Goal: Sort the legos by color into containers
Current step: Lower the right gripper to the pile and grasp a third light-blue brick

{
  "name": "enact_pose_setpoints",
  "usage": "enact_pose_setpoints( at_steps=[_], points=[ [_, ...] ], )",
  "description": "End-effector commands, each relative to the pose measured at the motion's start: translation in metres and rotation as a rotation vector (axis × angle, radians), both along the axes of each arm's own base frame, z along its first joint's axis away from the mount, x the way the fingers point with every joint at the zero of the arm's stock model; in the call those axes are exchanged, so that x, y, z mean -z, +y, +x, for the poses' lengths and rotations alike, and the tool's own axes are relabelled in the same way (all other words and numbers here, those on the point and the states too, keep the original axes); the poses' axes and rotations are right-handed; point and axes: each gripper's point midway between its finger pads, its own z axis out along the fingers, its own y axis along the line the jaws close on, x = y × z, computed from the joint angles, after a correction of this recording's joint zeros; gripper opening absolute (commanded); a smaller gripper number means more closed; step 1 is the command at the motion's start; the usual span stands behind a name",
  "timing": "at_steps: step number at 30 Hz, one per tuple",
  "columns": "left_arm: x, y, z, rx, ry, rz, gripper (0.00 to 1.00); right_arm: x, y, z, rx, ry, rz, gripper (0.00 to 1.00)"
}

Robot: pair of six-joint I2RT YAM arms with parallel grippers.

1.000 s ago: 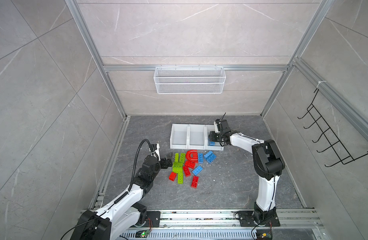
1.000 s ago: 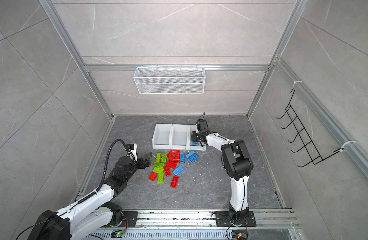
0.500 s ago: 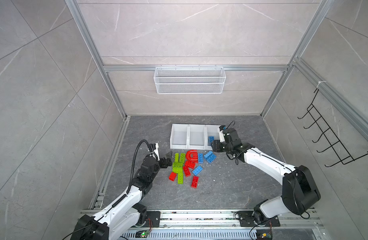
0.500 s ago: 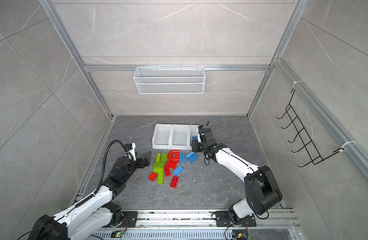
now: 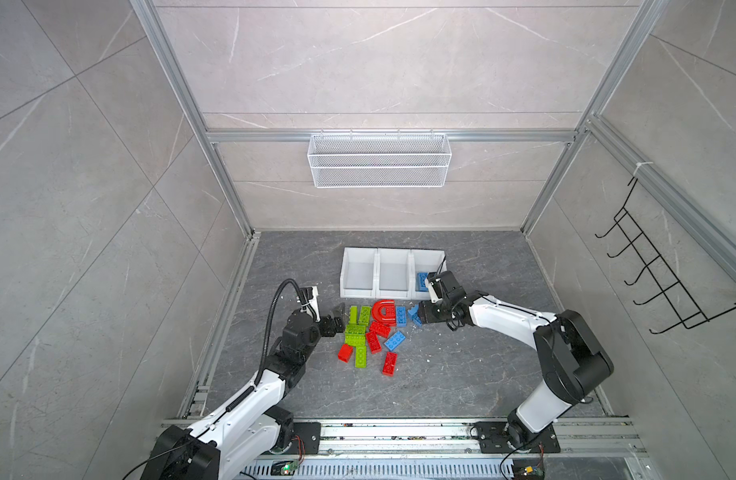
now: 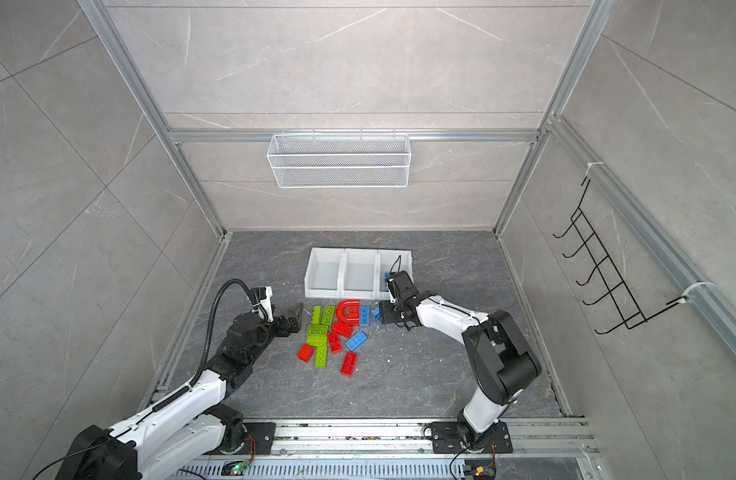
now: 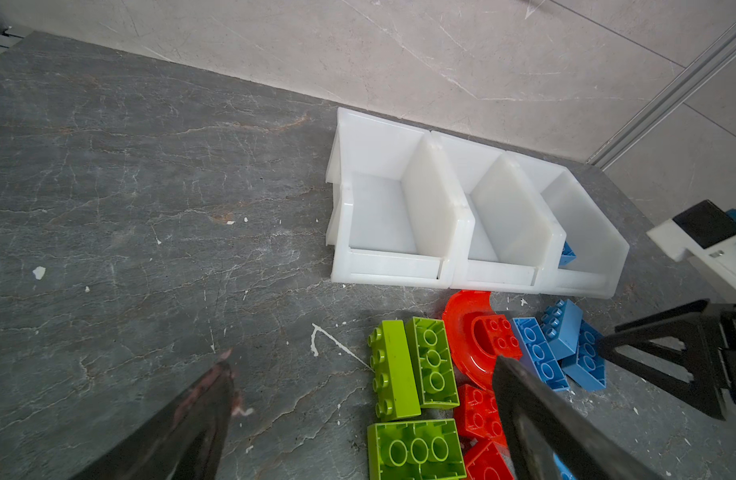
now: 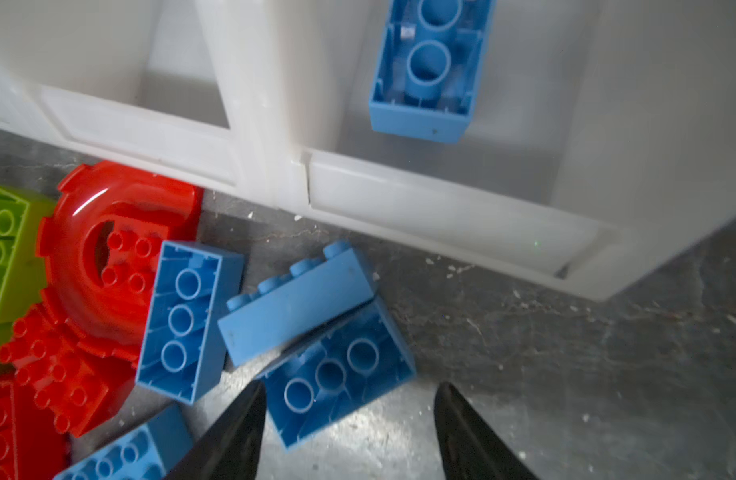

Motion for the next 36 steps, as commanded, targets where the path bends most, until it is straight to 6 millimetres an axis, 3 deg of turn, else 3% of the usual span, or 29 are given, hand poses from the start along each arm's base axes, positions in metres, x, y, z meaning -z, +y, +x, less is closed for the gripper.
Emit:
enact_pose_setpoints(
  at_steps=[1,7,18,28,32,36],
  points=[
    [-0.010,-0.002,0.004,0.011,-0.036,0.011,0.99,0.002,0.000,0.008,0.006,-0.001,-0.033,0.65],
    [-0.010,-0.001,0.004,0.007,-0.036,0.013,0.99,0.009,-0.001,0.009,0.021,0.011,-0.035,0.65],
    [-0.011,-0.001,0.004,0.004,-0.034,0.008,0.99,0.027,-0.010,-0.020,0.048,0.091,-0.048,0.65],
    [-0.010,-0.001,0.004,0.001,-0.031,0.005,0.99,0.013,-0.037,-0.074,0.109,0.132,-0.036,0.64],
    [-0.010,-0.002,0.004,0.007,-0.030,0.001,0.99,-0.010,-0.039,-0.075,0.126,0.072,0.004,0.63],
    [-0.011,-0.002,0.004,0.007,-0.030,0.000,0.99,-0.017,-0.030,-0.068,0.082,0.039,0.006,0.62]
  ],
)
